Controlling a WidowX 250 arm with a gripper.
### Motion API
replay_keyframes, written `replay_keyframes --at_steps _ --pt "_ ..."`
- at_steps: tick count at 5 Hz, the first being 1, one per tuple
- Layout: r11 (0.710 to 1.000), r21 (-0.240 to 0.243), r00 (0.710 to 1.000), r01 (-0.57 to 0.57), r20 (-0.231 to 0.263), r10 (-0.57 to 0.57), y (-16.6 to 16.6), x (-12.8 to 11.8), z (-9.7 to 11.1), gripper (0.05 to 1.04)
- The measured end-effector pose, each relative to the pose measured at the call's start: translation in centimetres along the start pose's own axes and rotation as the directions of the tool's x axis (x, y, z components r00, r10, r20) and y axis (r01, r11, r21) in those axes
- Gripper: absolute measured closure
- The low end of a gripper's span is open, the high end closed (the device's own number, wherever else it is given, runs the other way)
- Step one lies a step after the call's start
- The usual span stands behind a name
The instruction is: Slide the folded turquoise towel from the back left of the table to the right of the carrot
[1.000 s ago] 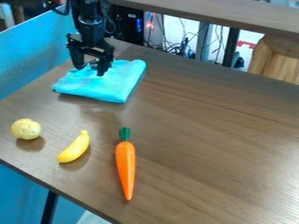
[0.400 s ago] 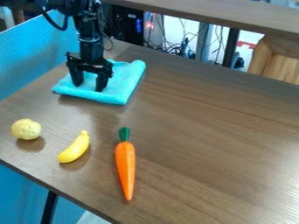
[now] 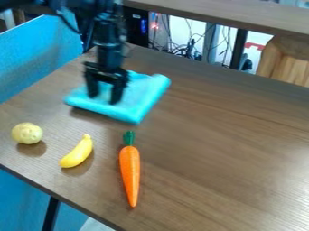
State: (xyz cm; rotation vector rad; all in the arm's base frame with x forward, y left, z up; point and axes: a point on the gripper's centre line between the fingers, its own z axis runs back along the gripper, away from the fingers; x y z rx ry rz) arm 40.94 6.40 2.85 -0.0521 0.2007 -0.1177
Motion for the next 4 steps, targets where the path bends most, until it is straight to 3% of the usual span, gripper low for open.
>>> replay_keyframes --at_steps 1,2,4 --pt "0.985 0.006 0.984 0.173 -0.037 -0.172 -7.3 0.3 0.0 0.085" --pt "0.974 -0.040 0.974 0.224 -0.024 -0.225 -12.9 -0.1 0.8 0.085" --pt "0.965 -0.068 0.967 0.254 0.022 -0.253 -18.1 -2.8 3.2 0.085"
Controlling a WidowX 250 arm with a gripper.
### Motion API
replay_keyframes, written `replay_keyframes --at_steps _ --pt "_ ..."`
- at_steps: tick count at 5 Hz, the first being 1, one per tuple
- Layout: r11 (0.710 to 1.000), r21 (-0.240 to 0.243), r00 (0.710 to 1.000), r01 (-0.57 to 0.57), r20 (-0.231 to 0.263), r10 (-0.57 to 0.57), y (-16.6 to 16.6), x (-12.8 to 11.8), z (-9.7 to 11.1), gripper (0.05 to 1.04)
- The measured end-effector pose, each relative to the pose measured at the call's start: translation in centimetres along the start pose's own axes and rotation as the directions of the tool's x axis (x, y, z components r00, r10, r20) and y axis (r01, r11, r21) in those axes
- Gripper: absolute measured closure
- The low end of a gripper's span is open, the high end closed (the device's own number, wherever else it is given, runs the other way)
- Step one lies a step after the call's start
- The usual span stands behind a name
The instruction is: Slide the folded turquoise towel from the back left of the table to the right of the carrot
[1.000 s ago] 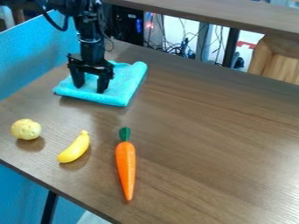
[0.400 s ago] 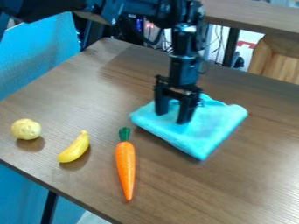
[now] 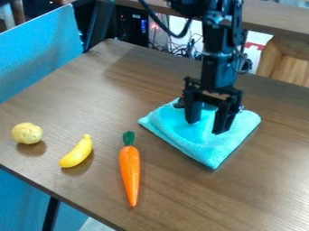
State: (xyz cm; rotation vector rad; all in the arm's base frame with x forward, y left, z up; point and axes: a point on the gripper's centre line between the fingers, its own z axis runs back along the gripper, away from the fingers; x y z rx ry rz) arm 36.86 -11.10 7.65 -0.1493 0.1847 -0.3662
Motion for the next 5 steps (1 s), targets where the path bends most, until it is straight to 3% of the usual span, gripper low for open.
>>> replay_keyframes --at_steps 1,2,3,5 --pt "0.999 0.044 0.994 -0.032 0.110 0.027 0.3 -0.4 3.1 0.085" --pt "0.983 0.142 0.976 -0.120 0.199 0.090 2.9 -2.3 6.4 0.085" --pt "0.961 0.203 0.965 -0.187 0.223 0.141 5.3 -3.7 8.0 0.085" --pt "0.966 0.208 0.977 -0.151 0.182 0.114 5.5 -4.3 7.9 0.085"
